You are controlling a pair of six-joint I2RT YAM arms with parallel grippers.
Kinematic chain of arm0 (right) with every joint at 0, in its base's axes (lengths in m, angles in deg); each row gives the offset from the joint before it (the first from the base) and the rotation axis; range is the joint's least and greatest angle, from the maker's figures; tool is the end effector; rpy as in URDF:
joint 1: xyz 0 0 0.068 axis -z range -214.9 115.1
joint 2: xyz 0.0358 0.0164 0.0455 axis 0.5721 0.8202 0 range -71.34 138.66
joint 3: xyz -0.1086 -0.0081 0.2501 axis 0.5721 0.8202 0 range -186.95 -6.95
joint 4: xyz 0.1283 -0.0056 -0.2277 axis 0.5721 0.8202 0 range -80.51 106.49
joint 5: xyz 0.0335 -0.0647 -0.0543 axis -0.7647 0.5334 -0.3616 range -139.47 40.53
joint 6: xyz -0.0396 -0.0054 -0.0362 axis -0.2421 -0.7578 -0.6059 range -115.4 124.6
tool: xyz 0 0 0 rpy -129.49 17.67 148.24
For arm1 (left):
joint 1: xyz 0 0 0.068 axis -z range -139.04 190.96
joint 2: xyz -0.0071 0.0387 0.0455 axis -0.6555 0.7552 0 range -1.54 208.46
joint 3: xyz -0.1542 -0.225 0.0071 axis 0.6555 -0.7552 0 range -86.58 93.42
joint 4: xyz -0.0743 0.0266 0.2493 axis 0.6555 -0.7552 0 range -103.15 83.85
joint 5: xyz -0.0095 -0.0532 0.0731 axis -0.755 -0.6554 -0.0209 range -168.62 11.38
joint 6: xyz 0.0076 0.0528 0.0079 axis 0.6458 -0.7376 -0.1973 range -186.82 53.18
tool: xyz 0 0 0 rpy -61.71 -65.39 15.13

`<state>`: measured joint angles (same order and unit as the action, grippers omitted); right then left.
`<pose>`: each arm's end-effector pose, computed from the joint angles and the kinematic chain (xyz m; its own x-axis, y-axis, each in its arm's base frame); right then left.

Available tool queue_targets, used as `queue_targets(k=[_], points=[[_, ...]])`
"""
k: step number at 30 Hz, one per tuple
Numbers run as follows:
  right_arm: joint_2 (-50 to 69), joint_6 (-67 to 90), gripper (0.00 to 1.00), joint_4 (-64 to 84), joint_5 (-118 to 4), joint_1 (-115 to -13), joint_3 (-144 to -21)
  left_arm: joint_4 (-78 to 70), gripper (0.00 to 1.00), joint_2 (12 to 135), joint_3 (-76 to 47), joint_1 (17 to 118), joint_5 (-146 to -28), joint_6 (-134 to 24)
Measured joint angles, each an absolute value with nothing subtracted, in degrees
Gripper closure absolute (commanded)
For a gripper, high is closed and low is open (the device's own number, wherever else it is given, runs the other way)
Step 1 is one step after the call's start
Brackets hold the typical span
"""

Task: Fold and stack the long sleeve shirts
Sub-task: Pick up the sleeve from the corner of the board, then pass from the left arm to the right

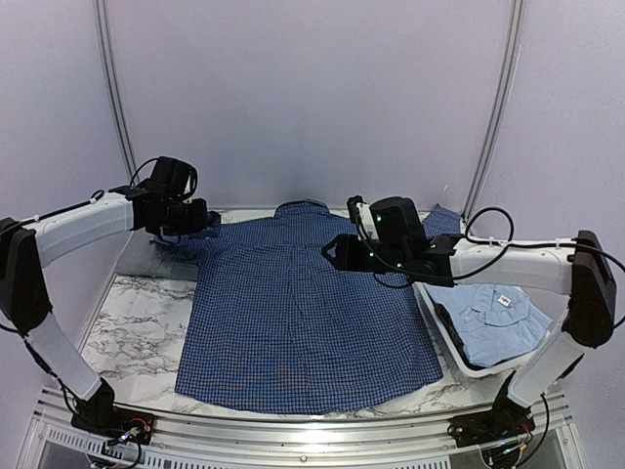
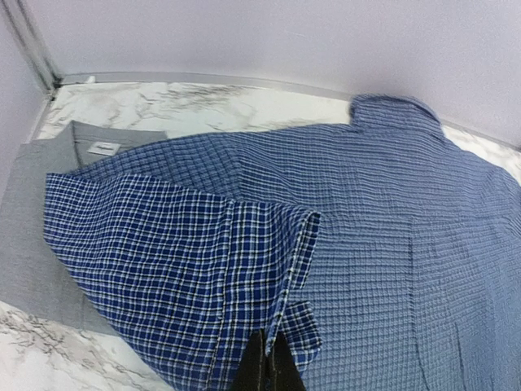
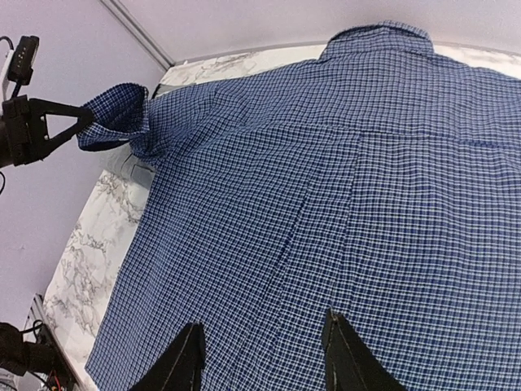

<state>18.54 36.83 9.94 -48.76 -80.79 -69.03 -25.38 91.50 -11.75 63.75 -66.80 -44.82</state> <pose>0.2513 0.2587 0.2644 -0.6576 0.0878 -0.7483 -0.4253 0.7766 0.4648 0.3457 -0.1375 0.2915 -0.6055 -0.1431 -0.7829 0.0028 0.9833 -0.1819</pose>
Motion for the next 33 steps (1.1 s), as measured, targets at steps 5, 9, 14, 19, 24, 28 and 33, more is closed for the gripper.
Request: queue_targets(k=[5,9,14,19,24,28,33], points=[[22.5,36.9,0.53,8.2,-54.9,-79.6,-71.2,-24.2,1.0,88.1,-14.5,66.5,-77.0,-45.7],[26.0,37.8,0.5,6.2,-59.1,-79.5,-73.4,-22.0,1.0,86.5,-17.7,69.2,-83.0,-45.2],[30.8,40.8,0.44,2.1,-64.3,-79.5,-75.2,-18.2,1.0,85.5,-21.8,71.3,-88.7,-43.4],[34.7,44.8,0.35,-3.0,-67.3,-79.4,-75.7,-15.5,1.0,85.5,-23.4,73.0,-91.1,-42.4],[37.0,49.0,0.33,-7.2,-68.5,-79.4,-75.8,-13.1,1.0,85.5,-23.9,74.9,-92.2,-41.8],[38.2,52.1,0.33,-9.8,-68.4,-79.4,-76.4,-11.7,1.0,85.7,-24.7,76.6,-92.9,-41.5],[38.9,55.7,0.33,-13.1,-67.6,-79.4,-76.1,-9.9,1.0,87.7,-25.1,78.0,-93.5,-41.3]])
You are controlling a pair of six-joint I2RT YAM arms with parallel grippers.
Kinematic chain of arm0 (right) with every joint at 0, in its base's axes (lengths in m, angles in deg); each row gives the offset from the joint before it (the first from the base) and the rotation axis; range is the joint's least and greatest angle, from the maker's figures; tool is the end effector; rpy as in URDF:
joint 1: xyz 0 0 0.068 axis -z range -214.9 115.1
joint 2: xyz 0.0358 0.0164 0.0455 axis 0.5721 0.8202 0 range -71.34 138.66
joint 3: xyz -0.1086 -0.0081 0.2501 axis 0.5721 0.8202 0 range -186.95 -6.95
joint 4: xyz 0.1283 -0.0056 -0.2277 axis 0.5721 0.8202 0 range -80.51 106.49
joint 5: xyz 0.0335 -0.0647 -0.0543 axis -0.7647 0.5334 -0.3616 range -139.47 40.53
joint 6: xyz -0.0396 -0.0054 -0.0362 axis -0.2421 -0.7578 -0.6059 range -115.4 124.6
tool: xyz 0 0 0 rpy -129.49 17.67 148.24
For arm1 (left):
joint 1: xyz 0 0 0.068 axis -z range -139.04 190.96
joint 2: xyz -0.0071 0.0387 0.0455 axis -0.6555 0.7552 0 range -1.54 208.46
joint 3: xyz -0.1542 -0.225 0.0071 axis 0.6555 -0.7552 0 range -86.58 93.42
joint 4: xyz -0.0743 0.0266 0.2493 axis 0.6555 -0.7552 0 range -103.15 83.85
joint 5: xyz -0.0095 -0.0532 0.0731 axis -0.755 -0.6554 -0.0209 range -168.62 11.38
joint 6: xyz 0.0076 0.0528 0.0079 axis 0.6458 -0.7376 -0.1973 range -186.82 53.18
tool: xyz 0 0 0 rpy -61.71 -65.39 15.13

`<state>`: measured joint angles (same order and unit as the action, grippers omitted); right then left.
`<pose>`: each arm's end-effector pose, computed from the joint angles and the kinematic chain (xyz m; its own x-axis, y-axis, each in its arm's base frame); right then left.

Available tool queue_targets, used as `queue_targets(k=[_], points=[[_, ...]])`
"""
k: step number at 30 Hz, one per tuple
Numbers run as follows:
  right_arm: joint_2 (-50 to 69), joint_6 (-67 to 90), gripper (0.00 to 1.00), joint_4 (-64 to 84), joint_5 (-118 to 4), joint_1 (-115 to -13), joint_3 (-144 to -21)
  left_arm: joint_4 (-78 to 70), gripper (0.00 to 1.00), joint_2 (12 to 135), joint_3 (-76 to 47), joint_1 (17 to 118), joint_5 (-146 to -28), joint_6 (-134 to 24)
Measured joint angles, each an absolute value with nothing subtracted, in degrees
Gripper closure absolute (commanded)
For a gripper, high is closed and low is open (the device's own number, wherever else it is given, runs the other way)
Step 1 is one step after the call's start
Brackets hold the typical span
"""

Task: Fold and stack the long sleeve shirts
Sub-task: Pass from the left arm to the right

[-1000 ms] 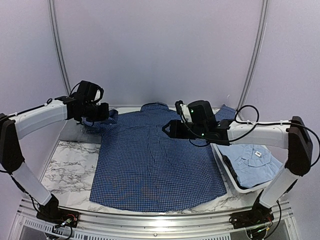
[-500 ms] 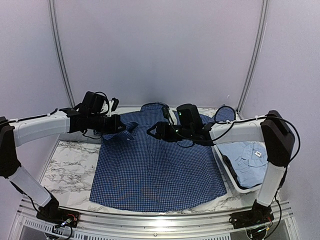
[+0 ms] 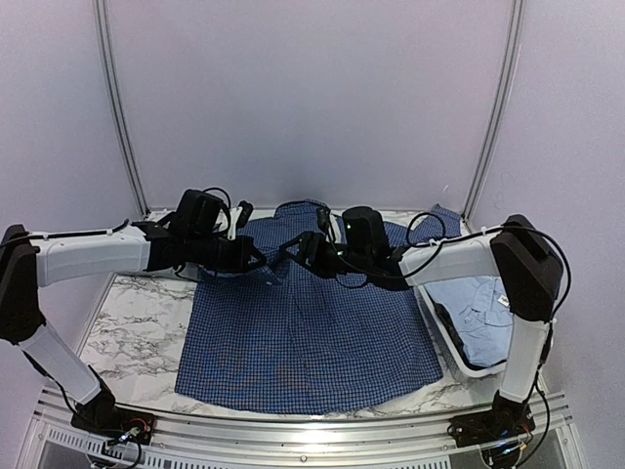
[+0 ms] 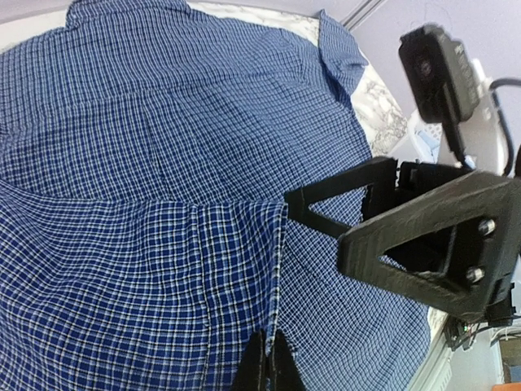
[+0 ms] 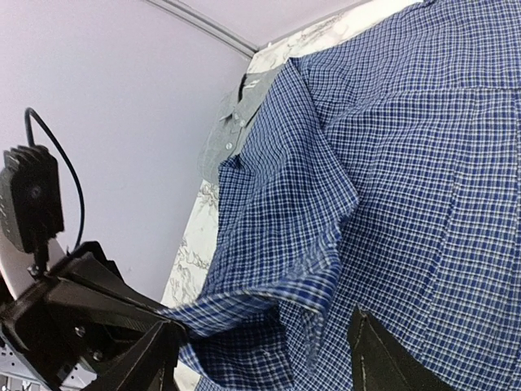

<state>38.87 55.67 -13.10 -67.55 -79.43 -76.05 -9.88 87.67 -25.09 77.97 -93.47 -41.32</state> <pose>0.3040 0.3147 0.2111 -0.8241 0.2265 -0.5192 -0.3747 0.4694 0.7996 0.2768 -0.2203 0.2602 -0.7016 0.0080 -0.7126 0.5036 0.7130 -0.4879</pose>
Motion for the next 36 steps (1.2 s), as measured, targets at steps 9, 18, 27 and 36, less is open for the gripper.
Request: queue_targets(k=[9,18,27,36], points=[[40.4,59.5,0.35,-16.9,-67.0,-79.4,-74.8,-8.8,1.0,90.6,-26.0,79.4,-94.0,-41.3],[41.5,60.0,0.35,-15.4,-65.7,-79.3,-73.1,-6.2,1.0,91.0,-26.5,79.7,-94.1,-41.3],[43.7,61.0,0.36,-15.4,-66.6,-79.3,-73.6,-5.2,1.0,92.0,-26.5,79.8,-95.1,-41.4],[43.5,63.3,0.36,-20.0,-66.9,-79.3,-72.1,-4.6,1.0,94.6,-27.2,80.0,-96.0,-41.3]])
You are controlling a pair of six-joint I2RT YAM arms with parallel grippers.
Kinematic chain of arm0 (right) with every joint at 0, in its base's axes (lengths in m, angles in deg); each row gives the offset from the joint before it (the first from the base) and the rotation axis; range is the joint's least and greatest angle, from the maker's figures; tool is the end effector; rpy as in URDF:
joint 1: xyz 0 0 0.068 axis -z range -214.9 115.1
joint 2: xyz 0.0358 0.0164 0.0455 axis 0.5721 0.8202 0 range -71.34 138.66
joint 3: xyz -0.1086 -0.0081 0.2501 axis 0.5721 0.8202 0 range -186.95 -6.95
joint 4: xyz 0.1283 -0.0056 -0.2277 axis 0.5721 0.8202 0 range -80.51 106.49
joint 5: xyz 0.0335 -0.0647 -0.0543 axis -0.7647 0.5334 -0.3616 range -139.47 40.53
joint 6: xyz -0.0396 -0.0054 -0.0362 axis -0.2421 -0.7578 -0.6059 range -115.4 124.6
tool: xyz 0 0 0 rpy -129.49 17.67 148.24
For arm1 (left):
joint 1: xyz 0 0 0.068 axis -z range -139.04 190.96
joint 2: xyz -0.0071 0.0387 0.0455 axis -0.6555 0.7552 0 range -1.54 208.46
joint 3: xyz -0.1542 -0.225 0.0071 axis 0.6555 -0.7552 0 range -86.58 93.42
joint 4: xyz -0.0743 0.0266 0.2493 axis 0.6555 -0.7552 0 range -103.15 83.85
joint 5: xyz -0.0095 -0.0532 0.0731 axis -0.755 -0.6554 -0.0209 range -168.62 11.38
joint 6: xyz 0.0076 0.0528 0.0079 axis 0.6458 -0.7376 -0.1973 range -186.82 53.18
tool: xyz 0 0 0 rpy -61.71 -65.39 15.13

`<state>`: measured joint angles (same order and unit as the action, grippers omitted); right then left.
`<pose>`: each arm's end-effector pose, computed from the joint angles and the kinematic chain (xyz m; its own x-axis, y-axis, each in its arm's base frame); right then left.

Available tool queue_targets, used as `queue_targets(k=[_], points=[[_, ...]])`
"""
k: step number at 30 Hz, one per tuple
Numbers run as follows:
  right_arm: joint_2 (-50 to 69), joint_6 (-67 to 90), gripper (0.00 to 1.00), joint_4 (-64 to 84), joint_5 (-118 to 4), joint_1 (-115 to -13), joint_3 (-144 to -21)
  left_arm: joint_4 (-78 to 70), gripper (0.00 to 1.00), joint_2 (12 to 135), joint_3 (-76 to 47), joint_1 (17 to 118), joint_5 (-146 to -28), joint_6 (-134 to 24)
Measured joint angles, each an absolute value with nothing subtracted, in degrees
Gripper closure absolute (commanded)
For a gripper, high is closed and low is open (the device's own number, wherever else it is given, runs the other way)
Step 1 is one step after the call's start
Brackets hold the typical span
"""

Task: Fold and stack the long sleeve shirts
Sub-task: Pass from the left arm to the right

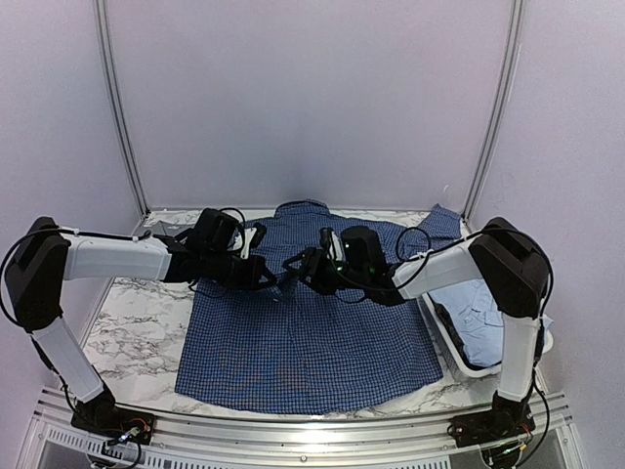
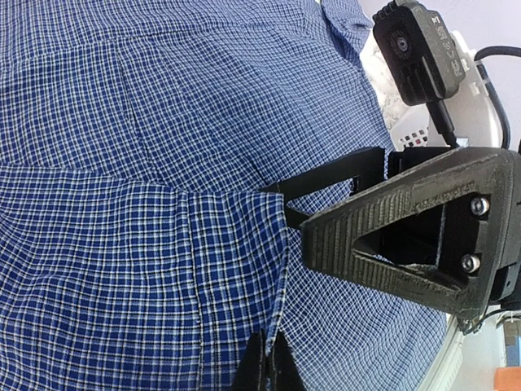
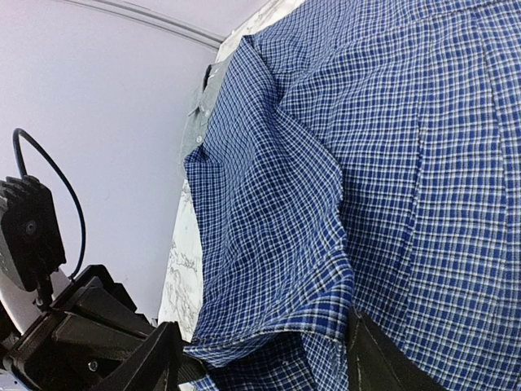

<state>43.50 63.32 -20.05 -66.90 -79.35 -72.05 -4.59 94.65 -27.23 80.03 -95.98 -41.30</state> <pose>0.3039 0.3132 0.1676 -0.8705 0.2882 -0.3989 -0.2405 0.4581 0.8558 0.2795 -0.2408 0.2148 -0.7452 0.0756 -0.6626 0.5206 0.6869 -0.5071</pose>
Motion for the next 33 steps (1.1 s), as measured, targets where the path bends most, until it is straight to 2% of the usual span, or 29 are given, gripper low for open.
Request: queue_targets(k=[15,21,26,33], points=[[46.1,64.5,0.43,-19.3,-67.2,-79.3,-73.4,-2.7,1.0,95.1,-28.4,80.1,-96.8,-41.3],[47.8,64.5,0.5,-18.3,-68.0,-79.3,-73.7,-2.5,1.0,95.1,-29.1,80.3,-96.8,-41.3],[47.9,64.4,0.66,-17.8,-68.8,-79.3,-74.2,-2.3,1.0,95.1,-29.5,80.4,-96.8,-41.3],[47.9,64.6,1.0,-17.8,-70.2,-79.3,-75.4,-2.3,1.0,95.1,-29.6,80.4,-96.5,-41.3]])
